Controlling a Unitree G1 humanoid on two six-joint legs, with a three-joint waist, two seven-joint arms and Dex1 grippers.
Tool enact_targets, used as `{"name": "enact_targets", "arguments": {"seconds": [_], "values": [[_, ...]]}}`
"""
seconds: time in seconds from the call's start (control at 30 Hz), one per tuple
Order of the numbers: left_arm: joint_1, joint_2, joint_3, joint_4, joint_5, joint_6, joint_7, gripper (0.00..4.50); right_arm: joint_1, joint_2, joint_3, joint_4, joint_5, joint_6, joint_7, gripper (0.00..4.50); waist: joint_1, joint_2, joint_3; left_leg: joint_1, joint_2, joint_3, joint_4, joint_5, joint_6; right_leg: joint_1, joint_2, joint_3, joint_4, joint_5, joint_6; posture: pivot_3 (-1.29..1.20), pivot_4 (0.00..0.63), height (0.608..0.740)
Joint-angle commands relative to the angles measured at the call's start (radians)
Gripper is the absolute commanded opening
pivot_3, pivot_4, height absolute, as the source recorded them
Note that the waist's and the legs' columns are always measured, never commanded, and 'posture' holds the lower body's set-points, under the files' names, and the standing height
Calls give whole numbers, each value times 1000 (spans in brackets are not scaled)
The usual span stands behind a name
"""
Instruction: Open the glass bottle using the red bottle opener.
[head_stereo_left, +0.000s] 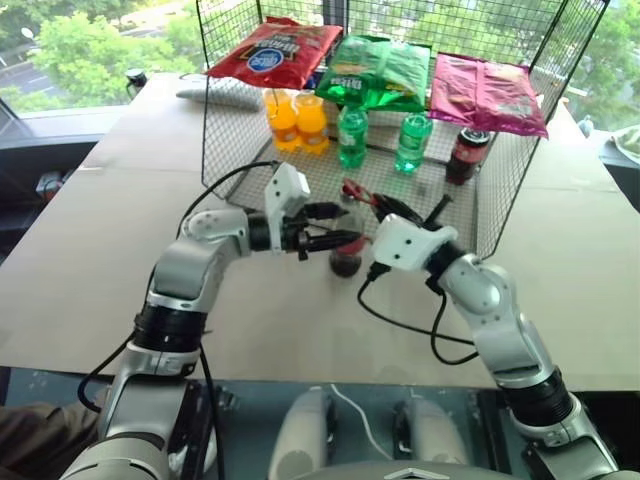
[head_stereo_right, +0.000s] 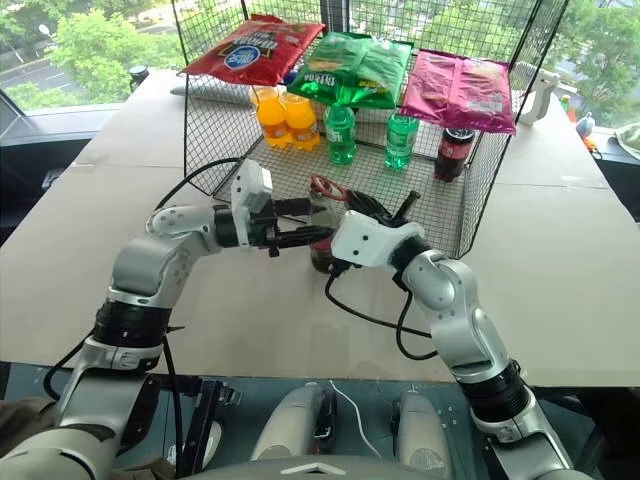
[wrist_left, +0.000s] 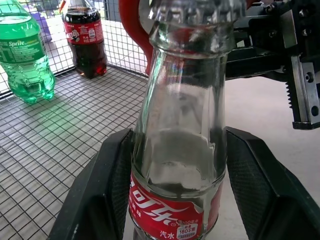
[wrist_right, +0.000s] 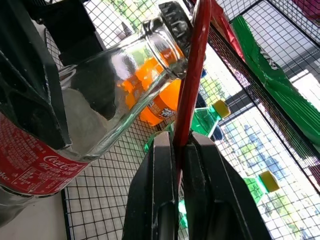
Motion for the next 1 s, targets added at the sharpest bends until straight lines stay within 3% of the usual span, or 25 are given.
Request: {"name": "enact_targets", "arguments": {"seconds": [0.03, 0.27, 0.57, 0.7, 1.0], "values": [[-40, -11, 11, -43, -12, 4, 34, 2171, -5, -31, 91, -2, -59, -40, 38, 0, 0, 0, 0, 0, 0, 0, 0, 0, 0, 0, 0, 0, 0, -1, 1, 0, 150, 740], [-45, -12, 8, -38, -5, 12, 34, 2171, 14, -16, 94, -2, -78, -45, 28, 0, 0, 0, 0, 0, 0, 0, 0, 0, 0, 0, 0, 0, 0, -2, 3, 0, 150, 740], [-29, -6, 3, -32, 8, -8, 27, 2171, -51, -135, 71, -11, -127, -94, 102, 0, 0, 0, 0, 0, 0, 0, -1, 0, 0, -1, -1, 0, -1, -2, 2, 0, 150, 740], [-29, -5, 3, -27, 9, -12, 27, 2171, -49, -102, 45, -32, -51, -65, 109, 0, 1, 0, 0, 0, 0, 0, -1, 0, 0, -1, -1, 0, -1, -2, 3, 0, 150, 740], [-26, -2, 2, -22, 13, -22, 25, 2171, -79, -135, 63, -24, -98, -99, 118, 0, 1, 2, 1, -1, 0, 0, -1, 0, 0, -1, -2, 0, -1, -2, 3, 0, 150, 740]]}}
